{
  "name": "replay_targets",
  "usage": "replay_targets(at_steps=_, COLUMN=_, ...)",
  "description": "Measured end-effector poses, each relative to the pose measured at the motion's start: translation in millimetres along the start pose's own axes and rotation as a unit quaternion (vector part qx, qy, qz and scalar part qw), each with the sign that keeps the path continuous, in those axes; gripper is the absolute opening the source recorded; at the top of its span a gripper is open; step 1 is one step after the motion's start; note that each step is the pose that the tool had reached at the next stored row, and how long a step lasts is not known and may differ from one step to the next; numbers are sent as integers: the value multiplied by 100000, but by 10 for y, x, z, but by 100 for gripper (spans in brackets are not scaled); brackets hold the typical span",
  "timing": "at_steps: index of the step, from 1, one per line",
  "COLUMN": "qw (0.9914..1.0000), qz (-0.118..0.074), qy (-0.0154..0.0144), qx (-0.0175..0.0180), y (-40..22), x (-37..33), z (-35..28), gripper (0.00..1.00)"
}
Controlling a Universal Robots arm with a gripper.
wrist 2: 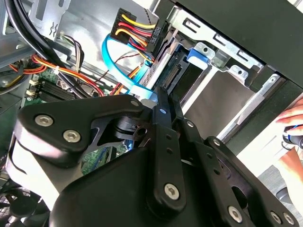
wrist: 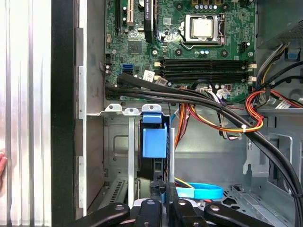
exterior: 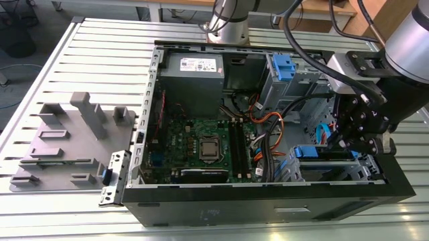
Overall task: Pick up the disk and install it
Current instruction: 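Insert the first disk wire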
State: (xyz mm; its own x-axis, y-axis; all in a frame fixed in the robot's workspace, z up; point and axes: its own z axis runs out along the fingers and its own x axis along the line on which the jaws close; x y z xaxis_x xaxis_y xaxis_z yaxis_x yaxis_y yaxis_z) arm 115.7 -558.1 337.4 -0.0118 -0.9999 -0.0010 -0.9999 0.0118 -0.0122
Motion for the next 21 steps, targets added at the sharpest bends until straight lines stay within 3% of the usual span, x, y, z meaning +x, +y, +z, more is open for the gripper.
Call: replay_targets(at_steps=21, qw=100000, qz=0, qy=29, qx=14, y=1, x=0, z=55, gripper=16)
